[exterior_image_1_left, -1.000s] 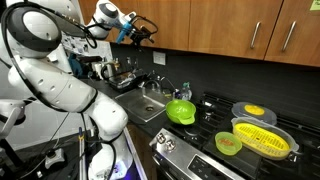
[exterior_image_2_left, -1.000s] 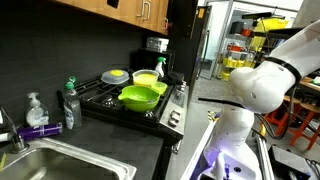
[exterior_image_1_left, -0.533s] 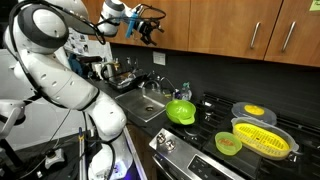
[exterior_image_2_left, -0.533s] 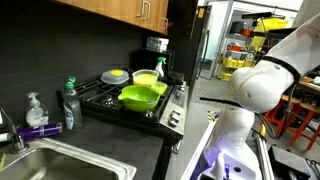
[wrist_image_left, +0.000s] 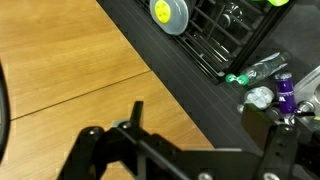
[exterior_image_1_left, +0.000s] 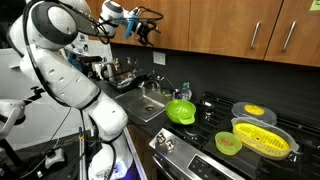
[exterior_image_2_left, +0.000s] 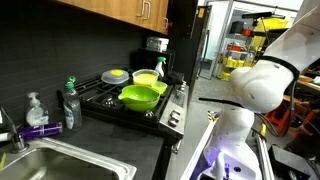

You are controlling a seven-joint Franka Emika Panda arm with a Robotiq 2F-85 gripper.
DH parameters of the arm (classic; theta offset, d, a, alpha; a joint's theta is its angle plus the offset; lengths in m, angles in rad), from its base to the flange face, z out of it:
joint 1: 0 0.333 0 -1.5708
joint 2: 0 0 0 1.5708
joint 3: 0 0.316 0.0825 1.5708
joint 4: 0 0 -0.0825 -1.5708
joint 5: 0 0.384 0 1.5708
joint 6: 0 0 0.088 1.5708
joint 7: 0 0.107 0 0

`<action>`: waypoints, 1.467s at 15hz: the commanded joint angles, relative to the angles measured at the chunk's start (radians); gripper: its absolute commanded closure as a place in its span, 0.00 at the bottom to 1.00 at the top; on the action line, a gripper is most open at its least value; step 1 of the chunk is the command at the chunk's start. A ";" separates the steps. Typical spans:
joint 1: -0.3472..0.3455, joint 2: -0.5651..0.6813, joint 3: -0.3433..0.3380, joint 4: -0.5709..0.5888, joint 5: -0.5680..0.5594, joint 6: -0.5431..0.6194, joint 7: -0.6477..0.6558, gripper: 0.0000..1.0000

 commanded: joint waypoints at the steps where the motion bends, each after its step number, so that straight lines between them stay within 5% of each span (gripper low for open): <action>1: 0.058 0.037 0.013 0.042 -0.013 -0.028 -0.020 0.00; 14: 0.162 0.029 0.162 0.035 -0.025 -0.045 -0.039 0.00; 22: 0.167 0.024 0.166 0.018 -0.007 -0.027 -0.017 0.00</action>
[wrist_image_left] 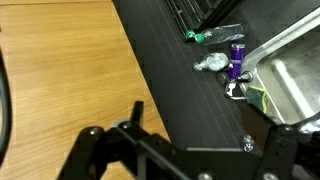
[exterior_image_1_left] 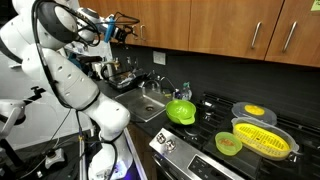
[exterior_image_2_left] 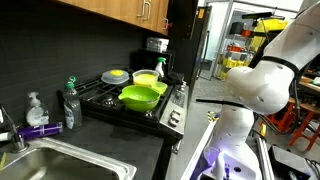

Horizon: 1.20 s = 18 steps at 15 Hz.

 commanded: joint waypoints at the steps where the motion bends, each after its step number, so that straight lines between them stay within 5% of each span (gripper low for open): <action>1: 0.010 0.007 -0.006 0.003 -0.007 -0.006 0.004 0.00; 10: 0.002 0.036 0.010 0.026 -0.024 0.007 -0.004 0.00; 18: -0.049 0.245 0.142 0.216 -0.162 0.022 -0.068 0.00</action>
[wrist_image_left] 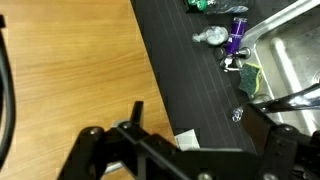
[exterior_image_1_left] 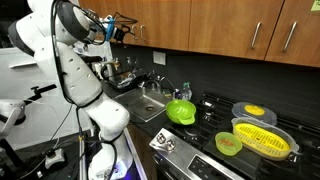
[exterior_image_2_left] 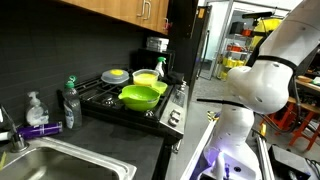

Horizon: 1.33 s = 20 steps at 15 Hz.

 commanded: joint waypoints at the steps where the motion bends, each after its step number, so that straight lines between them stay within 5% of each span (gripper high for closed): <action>1: -0.024 0.128 0.064 0.129 -0.094 -0.018 -0.052 0.00; 8: -0.004 0.204 0.074 0.216 -0.172 0.000 -0.095 0.00; 14: -0.015 0.185 0.049 0.225 -0.238 0.319 0.077 0.00; 20: -0.030 0.171 0.023 0.215 -0.234 0.480 0.280 0.00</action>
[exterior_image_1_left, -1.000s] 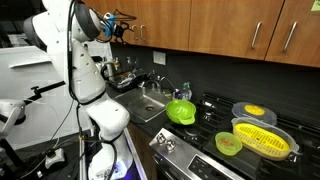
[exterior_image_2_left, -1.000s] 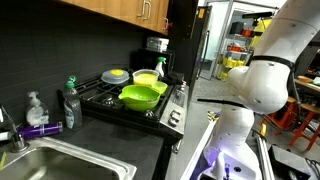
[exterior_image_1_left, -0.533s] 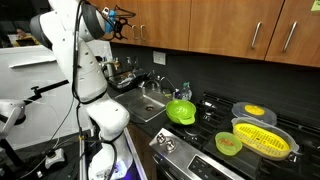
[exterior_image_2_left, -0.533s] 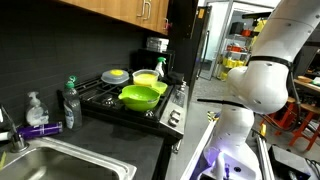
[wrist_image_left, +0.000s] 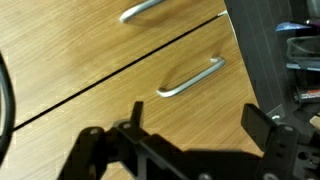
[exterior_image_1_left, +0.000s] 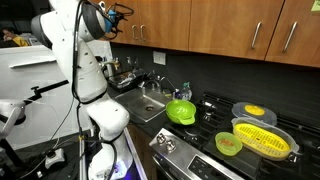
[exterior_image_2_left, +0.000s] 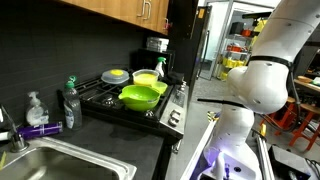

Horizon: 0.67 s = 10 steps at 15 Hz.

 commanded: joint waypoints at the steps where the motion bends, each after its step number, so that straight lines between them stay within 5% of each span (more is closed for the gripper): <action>1: -0.010 -0.010 -0.029 0.003 -0.009 0.109 0.150 0.00; 10: -0.075 -0.074 -0.076 -0.025 -0.018 0.344 0.601 0.00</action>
